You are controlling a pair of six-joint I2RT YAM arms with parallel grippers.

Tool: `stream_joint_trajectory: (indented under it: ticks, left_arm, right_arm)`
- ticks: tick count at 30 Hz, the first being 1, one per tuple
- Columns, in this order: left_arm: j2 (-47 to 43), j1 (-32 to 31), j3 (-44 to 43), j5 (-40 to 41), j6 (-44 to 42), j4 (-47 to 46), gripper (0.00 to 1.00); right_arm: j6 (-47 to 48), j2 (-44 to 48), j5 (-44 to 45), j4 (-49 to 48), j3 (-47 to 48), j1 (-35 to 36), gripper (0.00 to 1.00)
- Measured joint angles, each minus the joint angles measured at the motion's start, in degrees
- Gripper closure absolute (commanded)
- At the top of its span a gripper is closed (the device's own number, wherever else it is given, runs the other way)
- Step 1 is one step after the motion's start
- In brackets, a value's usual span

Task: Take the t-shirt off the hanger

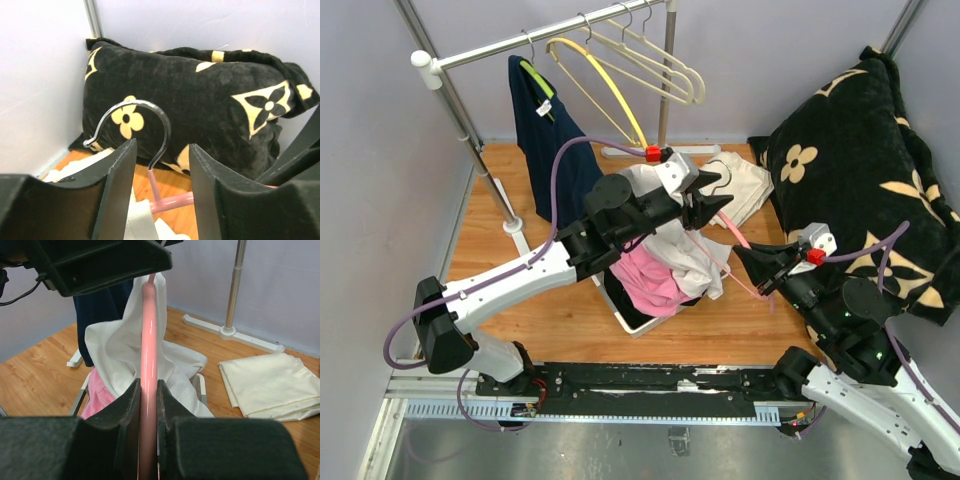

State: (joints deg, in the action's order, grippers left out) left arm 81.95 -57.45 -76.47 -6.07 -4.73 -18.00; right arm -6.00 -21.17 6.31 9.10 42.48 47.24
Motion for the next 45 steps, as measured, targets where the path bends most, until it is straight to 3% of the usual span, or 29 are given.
stream_joint_trajectory:
  ticks: [5, 17, 24, 32, 34, 38, 40, 45]
  left_arm:
    - [-1.9, -0.1, 1.7, 0.2, 0.5, -1.9, 0.39]
    - [-14.3, -0.1, 13.6, 0.2, 1.8, -6.1, 0.39]
    - [-12.7, -0.1, 19.5, 3.2, 2.0, -6.6, 0.39]
    - [-9.8, -0.1, 20.2, 6.3, 2.2, -7.9, 0.39]
    - [-9.4, -0.1, 20.2, 7.2, 2.2, -8.6, 0.48]
    - [-8.5, -0.1, 20.2, 8.7, 2.7, -9.5, 0.85]
    - [-8.1, -0.2, 20.2, 9.2, 2.7, -9.8, 0.96]
    - [-7.8, -0.3, 20.0, 9.9, 2.9, -10.1, 1.00]
  right_arm:
    - [0.0, 0.4, 1.6, 0.5, 0.0, 0.0, 0.99]
    - [0.1, 2.1, 2.8, 1.4, 0.0, 0.0, 0.99]
    - [0.1, 3.6, 1.6, 1.0, 0.0, 0.0, 0.99]
    - [0.1, 4.1, 0.1, 1.0, 0.0, 0.0, 0.99]
    - [0.2, 4.1, 0.0, 1.0, 0.0, 0.0, 0.99]
    - [0.5, 4.6, -0.4, 1.1, 0.0, 0.0, 0.99]
    - [0.5, 5.0, -0.4, 1.2, 0.0, 0.0, 0.99]
    - [0.7, 6.5, -0.4, 2.3, 0.0, 0.0, 0.99]
